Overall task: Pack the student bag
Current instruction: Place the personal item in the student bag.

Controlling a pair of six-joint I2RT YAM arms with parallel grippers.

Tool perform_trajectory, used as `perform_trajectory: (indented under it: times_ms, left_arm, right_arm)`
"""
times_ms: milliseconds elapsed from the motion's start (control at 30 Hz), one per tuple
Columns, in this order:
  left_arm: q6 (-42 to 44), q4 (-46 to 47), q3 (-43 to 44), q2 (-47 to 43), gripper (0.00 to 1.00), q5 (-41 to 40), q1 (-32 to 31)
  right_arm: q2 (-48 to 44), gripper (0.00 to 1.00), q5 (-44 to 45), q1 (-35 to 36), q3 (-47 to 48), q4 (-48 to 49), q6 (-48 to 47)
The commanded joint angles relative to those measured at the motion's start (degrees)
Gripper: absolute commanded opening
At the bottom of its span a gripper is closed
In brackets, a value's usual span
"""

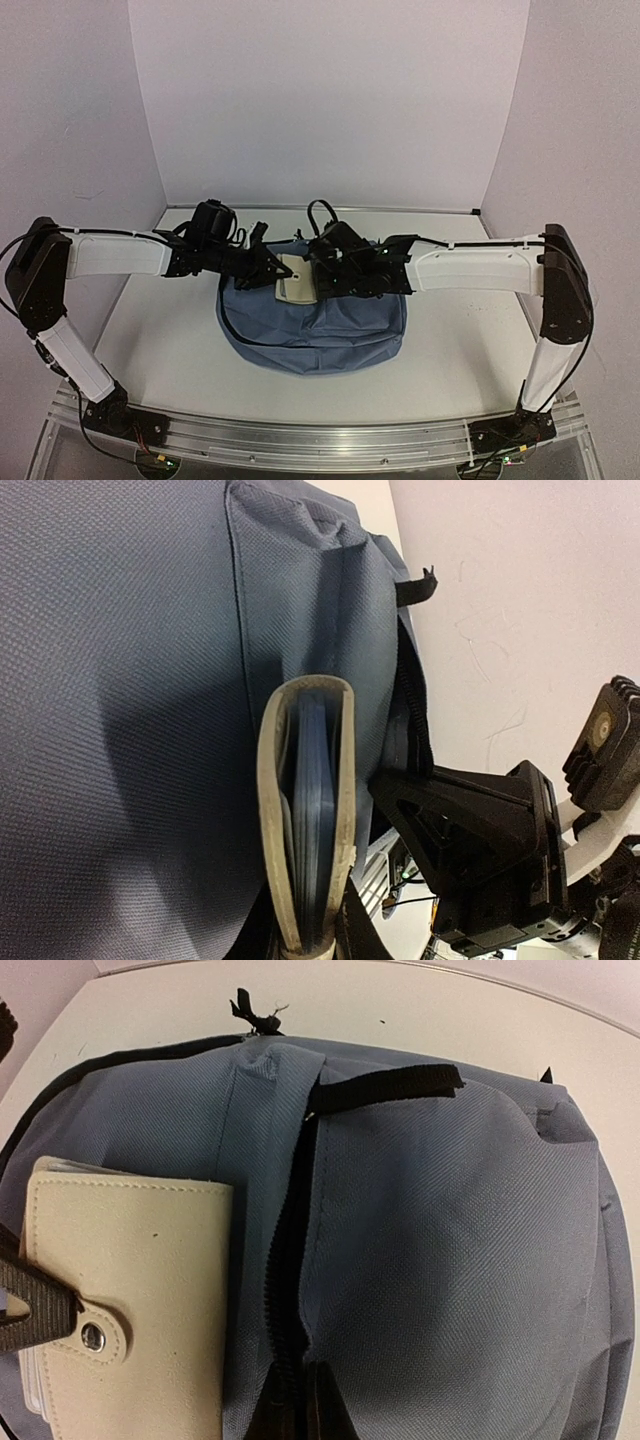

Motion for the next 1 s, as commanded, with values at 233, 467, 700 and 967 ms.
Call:
perform_trajectory:
  times_ms: [233, 467, 700, 967]
  left_arm:
    - [-0.8, 7.2, 6.7, 4.7, 0.00, 6.8, -0.8]
    - [-0.3, 1.8, 10.0, 10.0, 0.00, 6.0, -0.9]
    - [-2.4, 4.8, 11.2, 13.4, 0.00, 6.6, -1.0]
    - [-4.9, 10.2, 18.9, 19.2, 0.00, 7.4, -5.2]
  right_arm:
    - [-6.6, 0.00, 2.0, -0.2, -0.5, 1.3, 1.6]
    - [-8.1, 0.00, 1.8, -0.2, -0.8, 1.4, 2.0]
    - [-9.2, 0.00, -1.3, -0.2, -1.4, 3.5, 0.9]
    - [-9.7, 0.00, -5.4, -0.3, -3.8, 8.2, 1.9]
